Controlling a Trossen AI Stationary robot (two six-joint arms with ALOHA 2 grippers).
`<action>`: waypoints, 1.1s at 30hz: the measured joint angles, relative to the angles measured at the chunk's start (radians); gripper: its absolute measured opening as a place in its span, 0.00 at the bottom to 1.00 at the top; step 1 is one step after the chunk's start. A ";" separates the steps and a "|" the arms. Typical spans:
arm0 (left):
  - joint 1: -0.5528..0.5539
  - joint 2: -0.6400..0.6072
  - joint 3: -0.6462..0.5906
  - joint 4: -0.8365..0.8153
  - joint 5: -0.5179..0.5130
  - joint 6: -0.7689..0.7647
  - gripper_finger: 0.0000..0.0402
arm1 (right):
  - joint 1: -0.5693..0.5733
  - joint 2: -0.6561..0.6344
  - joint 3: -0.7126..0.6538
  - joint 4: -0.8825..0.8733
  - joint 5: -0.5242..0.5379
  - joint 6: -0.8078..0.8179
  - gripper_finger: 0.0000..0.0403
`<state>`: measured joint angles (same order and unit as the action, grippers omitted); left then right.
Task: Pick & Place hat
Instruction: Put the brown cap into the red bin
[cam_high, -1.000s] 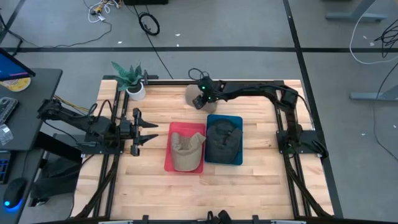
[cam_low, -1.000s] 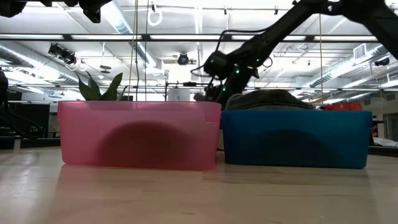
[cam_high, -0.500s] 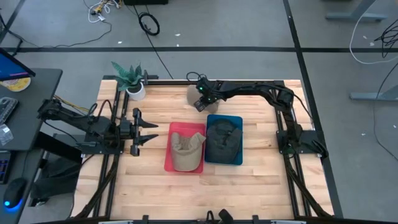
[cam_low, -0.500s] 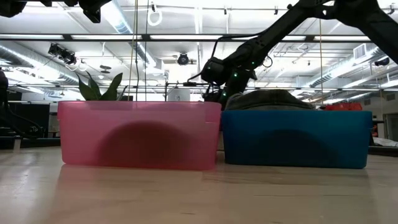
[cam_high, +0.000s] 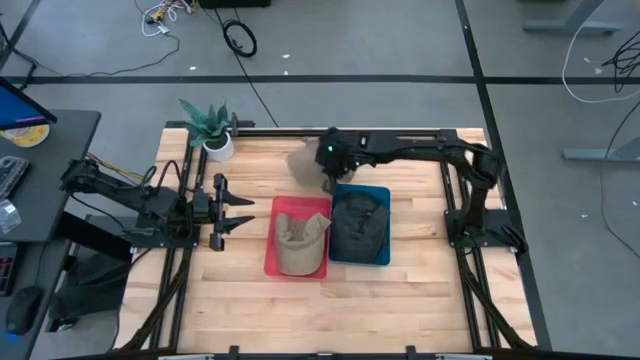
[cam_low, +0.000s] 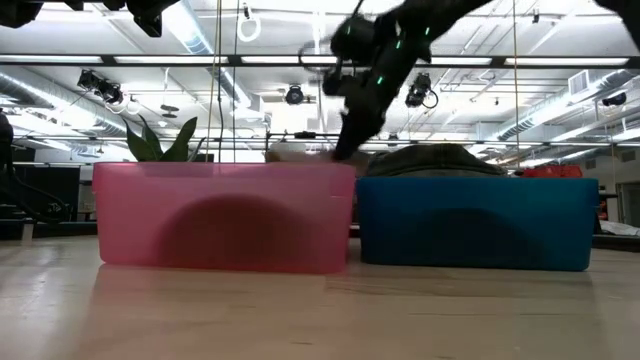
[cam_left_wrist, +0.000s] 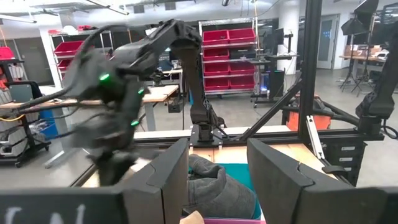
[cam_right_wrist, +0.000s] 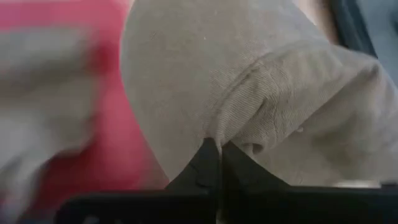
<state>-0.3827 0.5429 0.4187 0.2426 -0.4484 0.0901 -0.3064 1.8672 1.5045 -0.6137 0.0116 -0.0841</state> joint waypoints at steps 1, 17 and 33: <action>0.000 0.000 0.000 0.000 0.000 0.000 0.42 | 0.025 -0.020 -0.001 -0.018 -0.029 -0.075 0.00; 0.000 0.000 0.000 0.001 0.000 -0.008 0.42 | 0.431 -0.083 -0.001 0.009 -0.045 -0.662 0.00; 0.000 0.000 0.000 0.001 0.000 -0.008 0.42 | 0.366 0.186 -0.001 0.046 -0.195 -0.684 0.00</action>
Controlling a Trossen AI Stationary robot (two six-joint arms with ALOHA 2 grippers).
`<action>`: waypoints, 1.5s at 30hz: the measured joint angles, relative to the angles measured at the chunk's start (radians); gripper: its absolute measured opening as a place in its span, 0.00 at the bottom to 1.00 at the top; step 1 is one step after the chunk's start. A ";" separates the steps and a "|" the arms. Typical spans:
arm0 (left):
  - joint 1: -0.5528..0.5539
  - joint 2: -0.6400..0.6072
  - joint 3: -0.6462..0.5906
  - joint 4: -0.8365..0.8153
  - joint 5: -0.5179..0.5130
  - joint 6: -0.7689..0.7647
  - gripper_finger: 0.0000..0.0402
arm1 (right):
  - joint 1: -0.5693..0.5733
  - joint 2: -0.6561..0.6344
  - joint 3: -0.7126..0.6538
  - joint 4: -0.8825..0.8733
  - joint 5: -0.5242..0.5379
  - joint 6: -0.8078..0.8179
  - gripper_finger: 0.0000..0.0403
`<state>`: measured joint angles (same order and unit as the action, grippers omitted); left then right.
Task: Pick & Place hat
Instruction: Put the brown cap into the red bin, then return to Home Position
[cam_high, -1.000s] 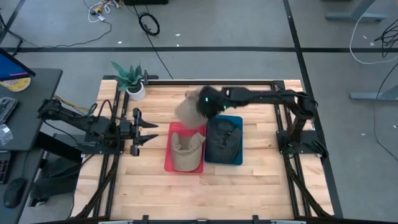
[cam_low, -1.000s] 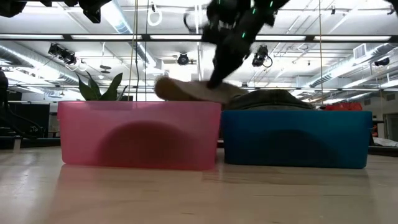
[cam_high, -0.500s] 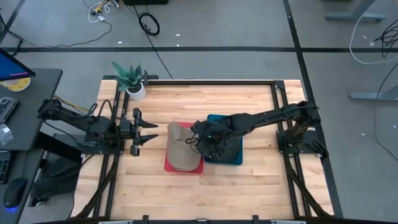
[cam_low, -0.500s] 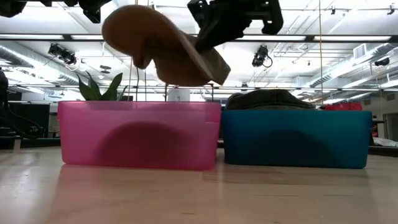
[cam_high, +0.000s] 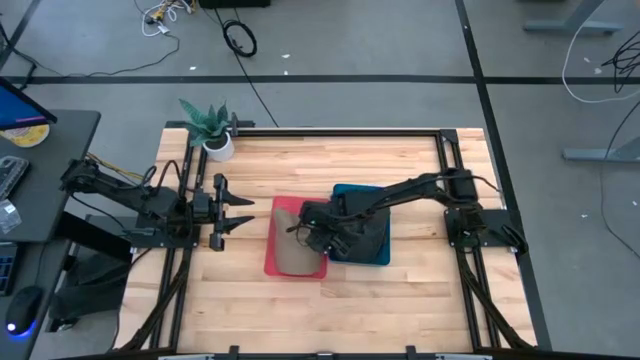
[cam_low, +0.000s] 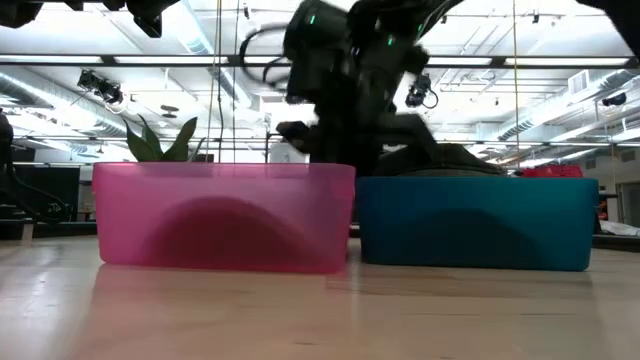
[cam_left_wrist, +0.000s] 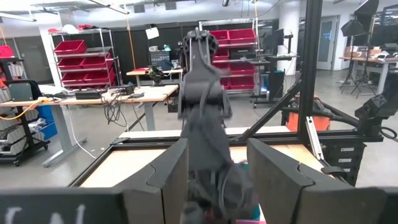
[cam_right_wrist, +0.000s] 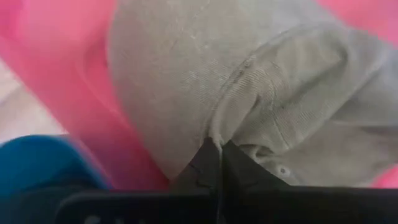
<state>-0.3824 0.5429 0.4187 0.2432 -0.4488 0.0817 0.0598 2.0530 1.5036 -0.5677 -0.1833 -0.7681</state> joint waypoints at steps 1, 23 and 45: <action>0.000 0.000 0.000 0.000 0.000 0.000 0.42 | -0.002 0.021 0.002 0.001 -0.008 0.000 0.00; 0.000 0.000 0.000 0.000 0.000 -0.014 0.42 | 0.001 -0.149 -0.003 -0.049 0.080 0.235 0.35; 0.000 0.000 0.000 -0.034 0.000 -0.012 0.42 | 0.035 -0.435 -0.066 0.245 0.125 0.649 0.72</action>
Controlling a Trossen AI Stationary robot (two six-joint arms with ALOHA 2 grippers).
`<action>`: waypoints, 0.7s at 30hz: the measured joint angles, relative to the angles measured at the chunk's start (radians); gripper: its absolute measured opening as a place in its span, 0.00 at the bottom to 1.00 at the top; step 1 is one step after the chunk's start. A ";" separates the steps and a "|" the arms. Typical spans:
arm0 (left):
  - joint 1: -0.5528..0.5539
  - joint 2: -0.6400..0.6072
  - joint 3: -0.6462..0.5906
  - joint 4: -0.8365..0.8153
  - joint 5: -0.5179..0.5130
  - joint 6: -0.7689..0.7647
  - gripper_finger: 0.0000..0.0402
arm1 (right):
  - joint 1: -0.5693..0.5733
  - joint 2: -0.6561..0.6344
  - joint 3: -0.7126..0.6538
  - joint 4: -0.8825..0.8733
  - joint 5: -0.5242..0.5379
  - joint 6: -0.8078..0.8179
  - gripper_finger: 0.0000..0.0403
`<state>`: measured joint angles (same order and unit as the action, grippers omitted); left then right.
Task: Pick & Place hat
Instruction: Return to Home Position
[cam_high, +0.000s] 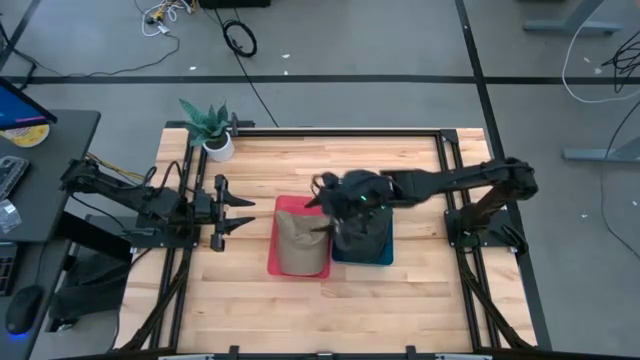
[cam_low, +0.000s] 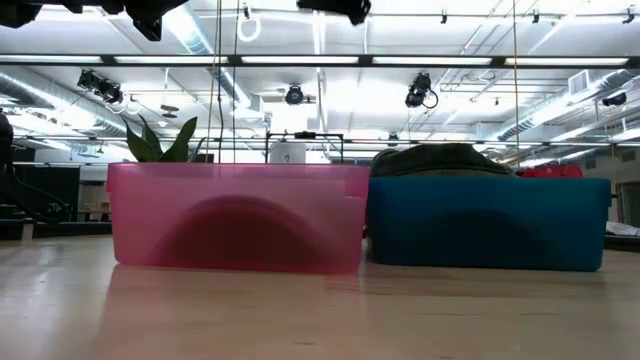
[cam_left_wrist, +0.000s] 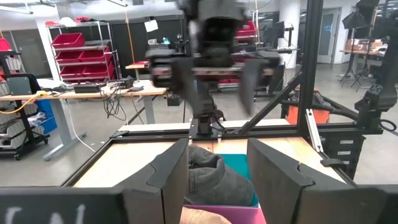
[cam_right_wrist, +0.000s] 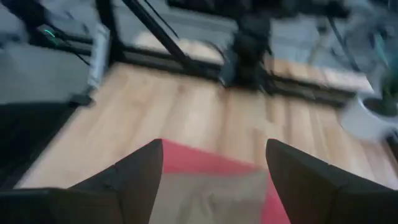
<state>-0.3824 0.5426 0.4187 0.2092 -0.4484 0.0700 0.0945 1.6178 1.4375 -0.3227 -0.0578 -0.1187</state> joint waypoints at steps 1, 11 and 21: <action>0.000 0.000 0.000 0.000 0.000 0.000 0.42 | 0.009 -0.019 -0.035 0.046 -0.002 -0.016 0.72; 0.000 0.000 0.000 -0.001 0.000 -0.013 0.42 | 0.029 -0.387 -0.467 0.338 0.085 0.051 0.72; 0.000 0.000 0.000 0.002 0.000 -0.014 0.42 | 0.072 -0.810 -0.928 0.603 0.106 0.092 0.72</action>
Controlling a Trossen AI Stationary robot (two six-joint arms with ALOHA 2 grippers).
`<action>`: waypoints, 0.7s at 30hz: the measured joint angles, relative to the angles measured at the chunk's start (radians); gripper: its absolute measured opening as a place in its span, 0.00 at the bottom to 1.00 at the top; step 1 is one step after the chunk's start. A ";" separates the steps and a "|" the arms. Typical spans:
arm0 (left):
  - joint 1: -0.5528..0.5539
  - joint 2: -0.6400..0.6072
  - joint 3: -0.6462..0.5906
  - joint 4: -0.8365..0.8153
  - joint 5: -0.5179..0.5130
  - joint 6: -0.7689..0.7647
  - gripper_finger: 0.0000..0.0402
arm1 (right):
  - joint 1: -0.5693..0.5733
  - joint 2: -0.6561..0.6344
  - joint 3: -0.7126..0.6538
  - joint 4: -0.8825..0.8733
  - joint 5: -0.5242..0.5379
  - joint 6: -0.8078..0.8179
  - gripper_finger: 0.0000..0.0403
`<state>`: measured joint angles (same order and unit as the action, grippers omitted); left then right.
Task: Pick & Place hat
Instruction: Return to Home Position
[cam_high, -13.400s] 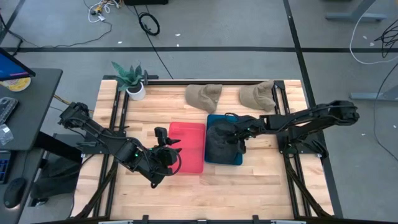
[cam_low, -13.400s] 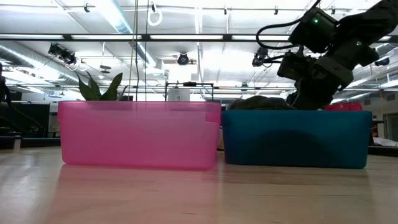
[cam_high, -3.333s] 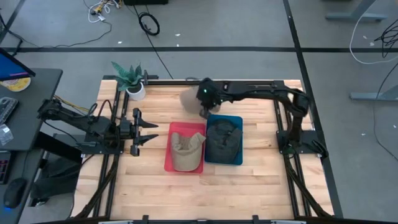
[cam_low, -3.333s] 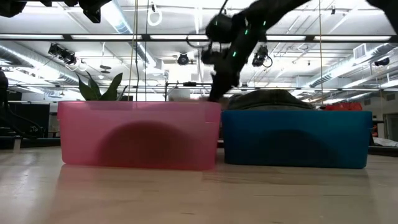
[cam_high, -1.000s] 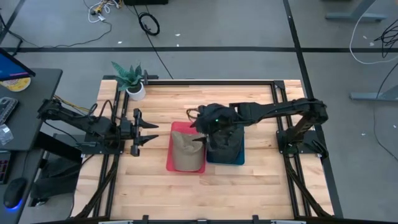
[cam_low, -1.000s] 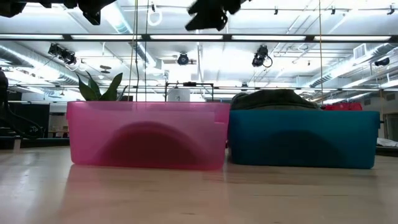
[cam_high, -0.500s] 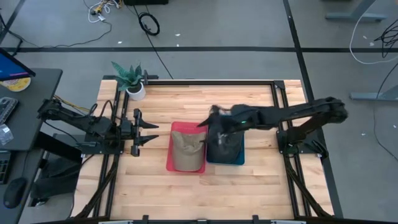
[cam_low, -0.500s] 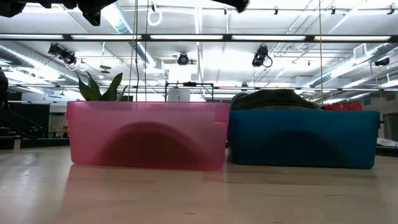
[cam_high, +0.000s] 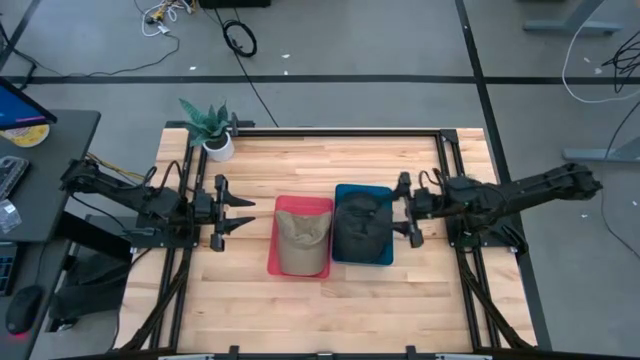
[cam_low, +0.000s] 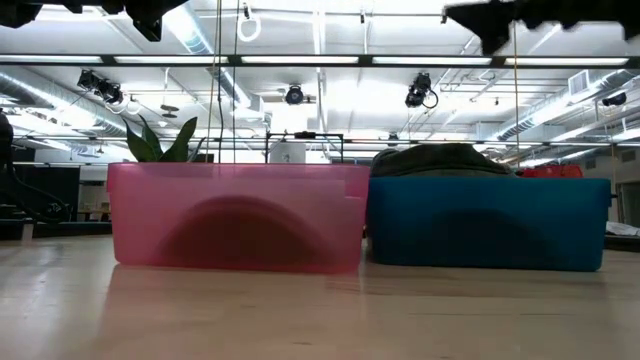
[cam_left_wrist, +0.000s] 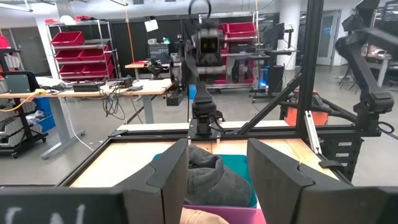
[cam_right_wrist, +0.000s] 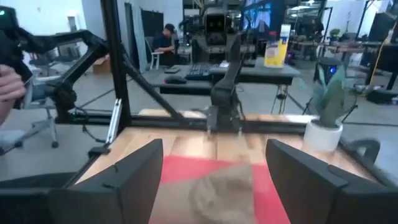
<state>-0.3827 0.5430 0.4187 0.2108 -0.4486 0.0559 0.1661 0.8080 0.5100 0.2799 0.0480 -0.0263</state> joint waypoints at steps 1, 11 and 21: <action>0.000 0.000 0.000 0.000 0.000 0.000 0.42 | 0.010 -0.033 -0.046 0.017 0.009 0.010 0.72; 0.000 0.000 0.000 0.000 0.000 -0.001 0.42 | 0.096 -0.349 -0.361 0.246 0.135 -0.066 0.72; 0.000 0.000 0.000 0.003 -0.003 0.013 0.42 | 0.100 -0.641 -0.379 0.065 0.113 -0.119 0.72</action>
<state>-0.3824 0.5430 0.4187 0.2133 -0.4515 0.0686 0.2658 0.1670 0.1314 0.3445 0.1612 -0.1452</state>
